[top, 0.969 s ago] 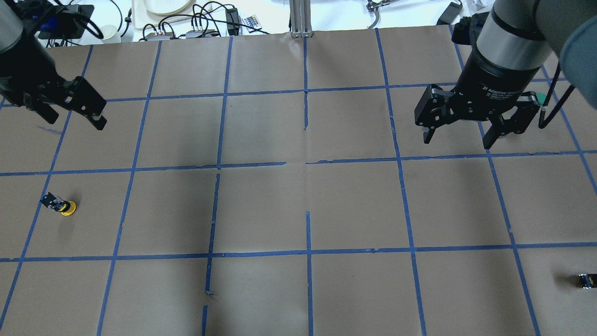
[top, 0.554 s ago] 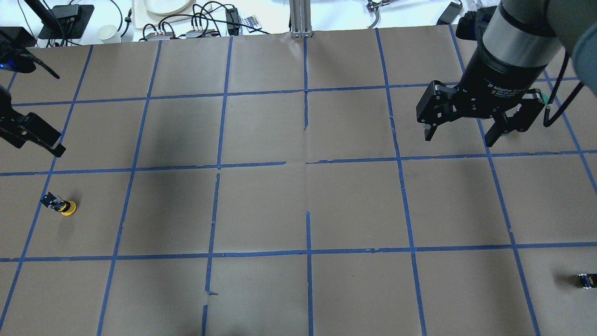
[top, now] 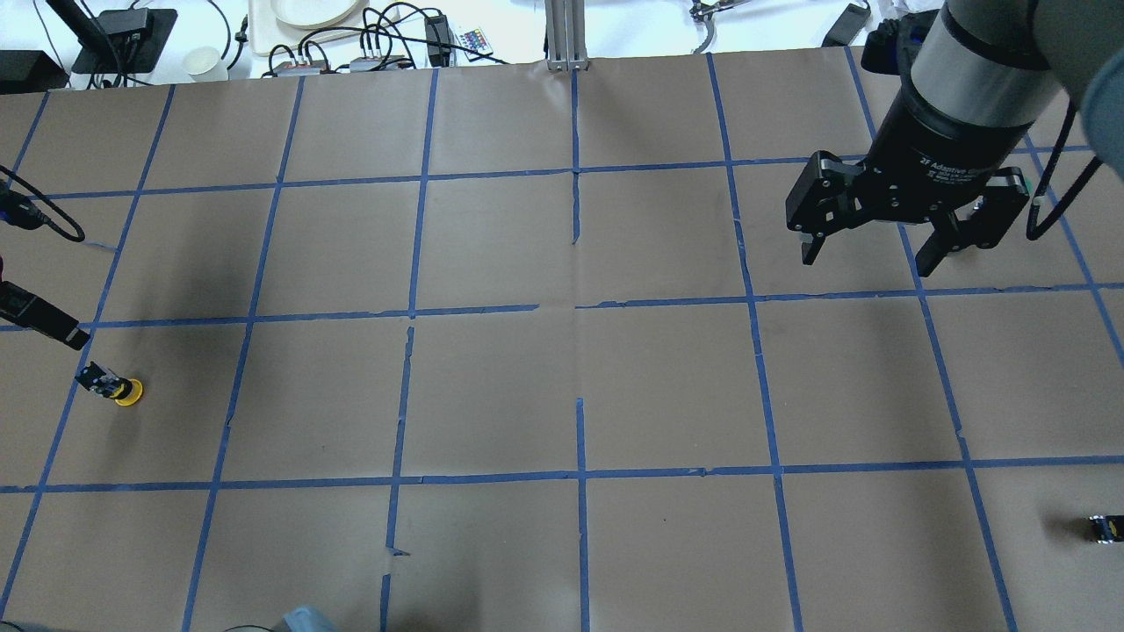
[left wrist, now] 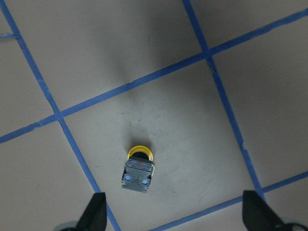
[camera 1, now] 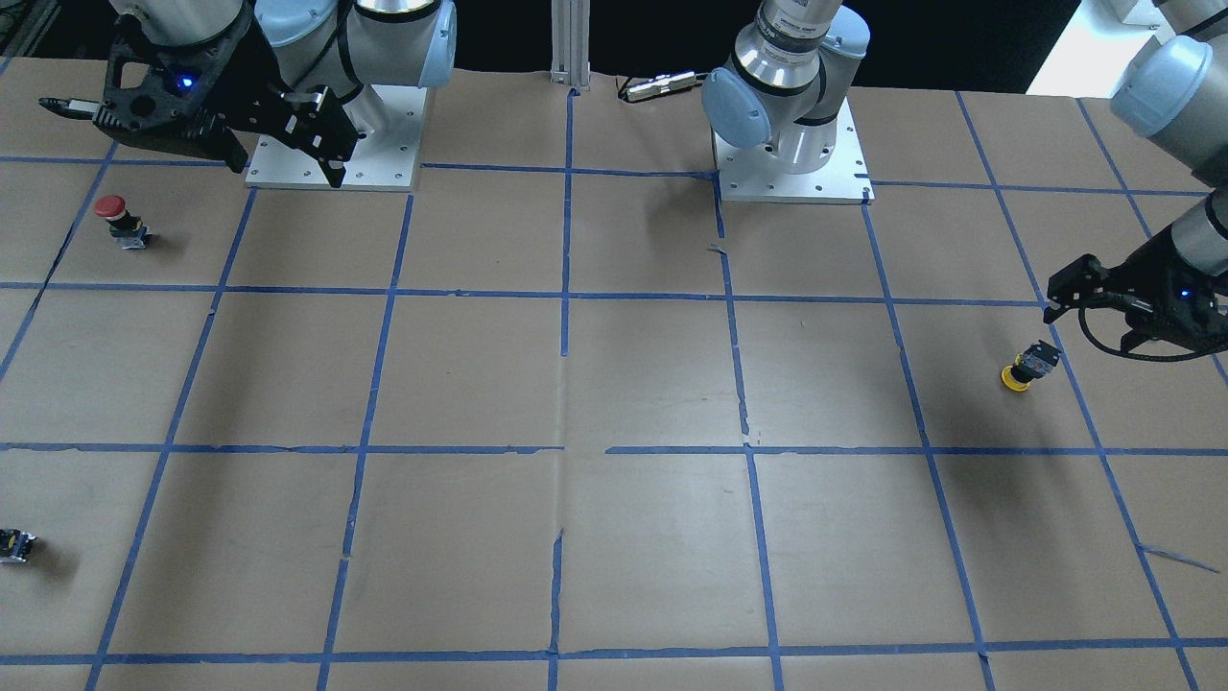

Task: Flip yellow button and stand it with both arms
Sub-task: 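Lower the left gripper and grasp the yellow-capped button's base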

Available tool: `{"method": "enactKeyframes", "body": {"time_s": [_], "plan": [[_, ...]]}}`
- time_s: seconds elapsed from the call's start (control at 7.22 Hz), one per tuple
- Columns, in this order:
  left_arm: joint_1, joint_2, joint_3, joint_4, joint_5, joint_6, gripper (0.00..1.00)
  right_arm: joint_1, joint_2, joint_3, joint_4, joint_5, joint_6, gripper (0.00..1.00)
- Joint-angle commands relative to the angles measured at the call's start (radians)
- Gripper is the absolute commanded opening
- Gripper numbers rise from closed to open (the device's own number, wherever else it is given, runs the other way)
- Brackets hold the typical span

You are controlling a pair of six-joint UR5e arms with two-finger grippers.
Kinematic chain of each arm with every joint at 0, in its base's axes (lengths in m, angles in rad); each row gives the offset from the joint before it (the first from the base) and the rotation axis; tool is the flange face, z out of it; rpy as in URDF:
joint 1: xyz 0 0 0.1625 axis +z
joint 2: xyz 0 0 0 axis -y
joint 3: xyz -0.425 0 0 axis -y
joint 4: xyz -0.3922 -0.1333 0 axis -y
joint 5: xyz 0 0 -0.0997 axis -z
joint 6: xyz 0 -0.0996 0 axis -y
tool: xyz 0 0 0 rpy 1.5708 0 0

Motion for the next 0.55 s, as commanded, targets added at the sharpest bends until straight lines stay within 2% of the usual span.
{"method": "enactKeyframes", "body": {"time_s": [0.0,0.42], "plan": [[0.019,-0.085,-0.007,0.066,0.059,0.101,0.99,-0.005,0.001,0.008,-0.006,0.005,0.0,1.0],[0.016,-0.084,-0.069,0.072,0.053,0.106,0.99,-0.002,0.001,0.006,-0.012,0.01,-0.003,1.0]]}}
